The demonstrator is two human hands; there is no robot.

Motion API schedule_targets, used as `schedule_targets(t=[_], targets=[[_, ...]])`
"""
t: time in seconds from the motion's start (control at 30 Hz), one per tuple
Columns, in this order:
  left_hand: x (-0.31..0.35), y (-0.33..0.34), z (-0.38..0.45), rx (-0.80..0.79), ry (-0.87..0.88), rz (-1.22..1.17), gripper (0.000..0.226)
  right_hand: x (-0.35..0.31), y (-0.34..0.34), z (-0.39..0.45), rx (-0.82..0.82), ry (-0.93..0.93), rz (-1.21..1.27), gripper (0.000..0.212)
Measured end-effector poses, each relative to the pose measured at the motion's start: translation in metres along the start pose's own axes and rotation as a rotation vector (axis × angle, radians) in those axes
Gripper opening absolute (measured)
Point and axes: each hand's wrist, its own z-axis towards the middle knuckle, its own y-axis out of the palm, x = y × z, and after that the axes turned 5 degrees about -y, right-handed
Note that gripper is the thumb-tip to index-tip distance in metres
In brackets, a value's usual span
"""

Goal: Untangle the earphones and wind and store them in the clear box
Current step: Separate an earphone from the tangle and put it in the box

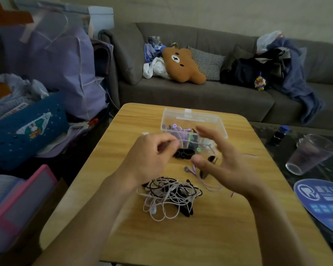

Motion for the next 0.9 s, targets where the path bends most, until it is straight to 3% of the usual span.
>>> schedule_targets(t=[0.1, 0.3, 0.57, 0.77, 0.9], targets=[[0.005, 0.012, -0.004, -0.125, 0.002, -0.018, 0.015, -0.011, 0.016, 0.005, -0.02, -0.04, 0.231, 0.043], [0.002, 0.007, -0.004, -0.227, -0.146, 0.024, 0.027, -0.007, 0.007, 0.003, 0.181, 0.04, 0.194, 0.016], [-0.008, -0.017, 0.0, -0.282, -0.269, -0.01, 0.022, 0.009, -0.003, 0.008, 0.647, 0.11, 0.181, 0.019], [-0.018, -0.026, 0.003, -0.181, -0.279, 0.204, 0.024, 0.014, -0.008, 0.008, 0.892, 0.108, 0.095, 0.021], [-0.019, -0.028, 0.002, -0.1, -0.241, 0.256, 0.018, 0.022, -0.01, 0.007, 0.921, 0.112, -0.01, 0.025]])
